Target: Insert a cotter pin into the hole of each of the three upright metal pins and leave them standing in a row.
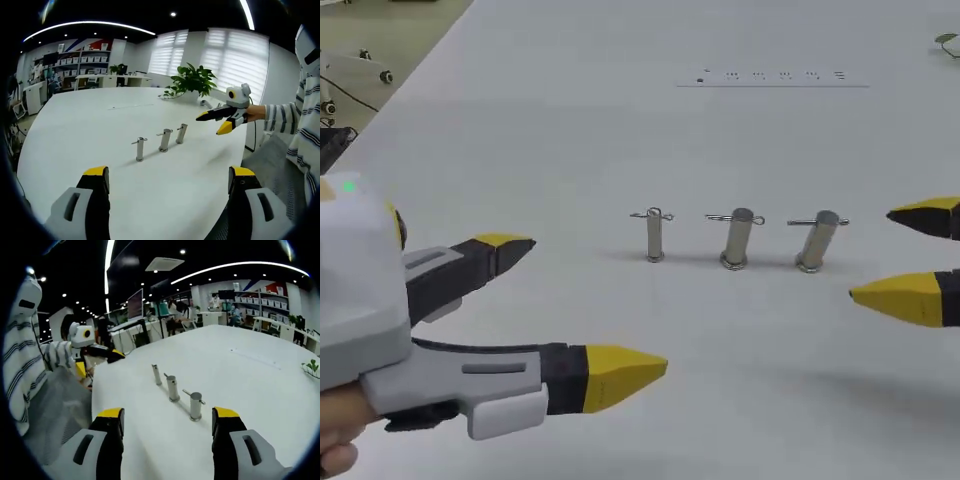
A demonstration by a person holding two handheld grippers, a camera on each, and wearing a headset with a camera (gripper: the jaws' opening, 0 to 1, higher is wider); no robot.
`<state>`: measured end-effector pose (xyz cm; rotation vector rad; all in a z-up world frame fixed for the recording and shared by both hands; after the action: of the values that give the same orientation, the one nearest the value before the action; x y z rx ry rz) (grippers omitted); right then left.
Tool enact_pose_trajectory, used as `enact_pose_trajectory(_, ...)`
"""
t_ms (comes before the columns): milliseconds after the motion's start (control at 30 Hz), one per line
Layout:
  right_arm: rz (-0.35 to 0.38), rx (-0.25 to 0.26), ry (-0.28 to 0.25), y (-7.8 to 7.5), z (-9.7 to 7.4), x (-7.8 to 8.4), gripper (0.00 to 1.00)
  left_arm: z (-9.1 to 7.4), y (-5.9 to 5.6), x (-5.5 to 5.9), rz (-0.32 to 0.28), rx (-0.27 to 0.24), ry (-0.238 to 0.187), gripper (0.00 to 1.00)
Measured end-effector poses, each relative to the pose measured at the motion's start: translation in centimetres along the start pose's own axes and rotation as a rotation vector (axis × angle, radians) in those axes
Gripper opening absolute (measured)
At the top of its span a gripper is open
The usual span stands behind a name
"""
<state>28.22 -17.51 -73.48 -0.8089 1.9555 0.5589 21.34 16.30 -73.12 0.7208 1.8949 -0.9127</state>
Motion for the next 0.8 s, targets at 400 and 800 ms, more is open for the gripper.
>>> enact_pose_trajectory(400, 0.145, 0.085, 0.063, 2.6, -1.9, 3.1, 0.91, -0.1, 0.1, 1.7, -0.065, 0.008, 0.029, 0.99)
enact_pose_trajectory(800, 0.140, 0.110, 0.129, 4.8, -1.9, 4.1, 1.00, 0.4, -0.5, 3.2, -0.078, -0.017, 0.089, 0.99)
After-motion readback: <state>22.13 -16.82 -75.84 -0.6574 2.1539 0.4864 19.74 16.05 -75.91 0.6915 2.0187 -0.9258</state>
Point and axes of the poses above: the centre of the closed fingertips' face, and the gripper's own axes: z roughly forward along the fingers, y roughly to its left, x roughly out of its underside, the point moved 10 cm from there along -z, roughly backward along the fingers, and after that the axes turned 13 degrees about x, right-handed, at the moved point
